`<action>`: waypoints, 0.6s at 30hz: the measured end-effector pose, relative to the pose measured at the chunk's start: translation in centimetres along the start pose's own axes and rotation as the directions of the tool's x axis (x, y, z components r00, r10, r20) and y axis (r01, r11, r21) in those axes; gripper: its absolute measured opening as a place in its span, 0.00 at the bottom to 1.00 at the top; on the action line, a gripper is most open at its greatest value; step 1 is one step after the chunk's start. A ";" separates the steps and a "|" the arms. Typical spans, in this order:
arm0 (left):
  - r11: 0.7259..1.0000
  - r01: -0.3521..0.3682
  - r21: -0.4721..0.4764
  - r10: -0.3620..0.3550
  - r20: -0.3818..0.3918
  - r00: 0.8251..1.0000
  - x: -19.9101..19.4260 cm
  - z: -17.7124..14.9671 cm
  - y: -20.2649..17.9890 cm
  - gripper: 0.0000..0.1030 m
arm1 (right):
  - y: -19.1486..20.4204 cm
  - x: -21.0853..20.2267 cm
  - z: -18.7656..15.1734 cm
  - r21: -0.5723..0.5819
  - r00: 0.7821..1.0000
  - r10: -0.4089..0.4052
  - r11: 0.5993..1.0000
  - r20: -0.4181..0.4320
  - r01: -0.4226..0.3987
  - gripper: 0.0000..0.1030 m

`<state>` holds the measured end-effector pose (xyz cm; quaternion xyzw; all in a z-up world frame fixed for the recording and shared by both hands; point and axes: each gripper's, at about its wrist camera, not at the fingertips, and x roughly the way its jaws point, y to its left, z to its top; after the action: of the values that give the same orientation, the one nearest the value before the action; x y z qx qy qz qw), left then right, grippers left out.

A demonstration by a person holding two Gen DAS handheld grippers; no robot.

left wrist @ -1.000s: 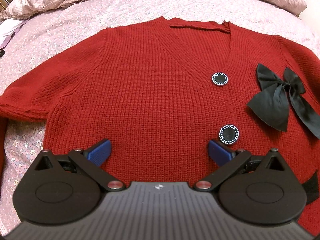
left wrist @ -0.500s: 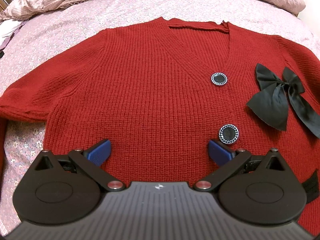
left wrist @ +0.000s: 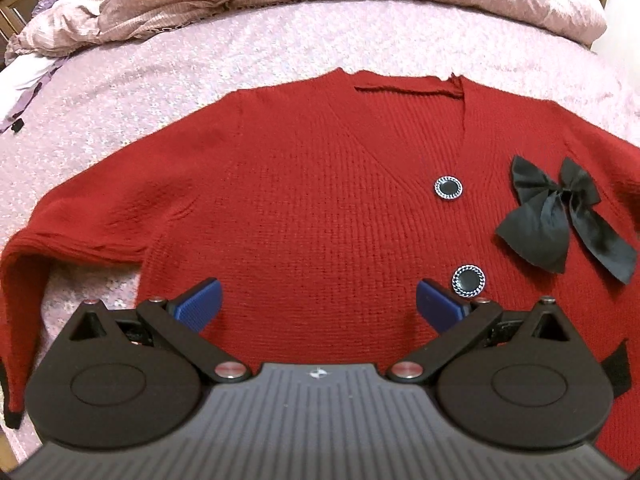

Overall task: Fold small clothes
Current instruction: 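Lift the sleeve with the right gripper and fold it across the cardigan body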

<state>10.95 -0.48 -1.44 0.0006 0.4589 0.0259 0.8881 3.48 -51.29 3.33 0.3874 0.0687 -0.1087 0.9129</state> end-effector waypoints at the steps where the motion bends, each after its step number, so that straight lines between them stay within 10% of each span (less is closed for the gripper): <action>1: 1.000 0.000 -0.003 0.000 0.001 1.000 -0.1 0.0 0.2 1.00 | 0.6 0.2 0.2 -0.012 1.000 0.012 1.000 -0.002 -0.012 0.17; 18: 0.995 -0.080 -0.056 0.082 0.020 0.996 -1.8 -1.1 5.0 1.00 | 14.2 3.9 -7.1 -0.186 0.946 0.263 0.937 -0.189 -0.297 0.17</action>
<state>8.77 4.38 -0.46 -0.0049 0.4476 0.0746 0.8911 10.54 -37.16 7.44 0.3015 0.0973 0.0621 0.9465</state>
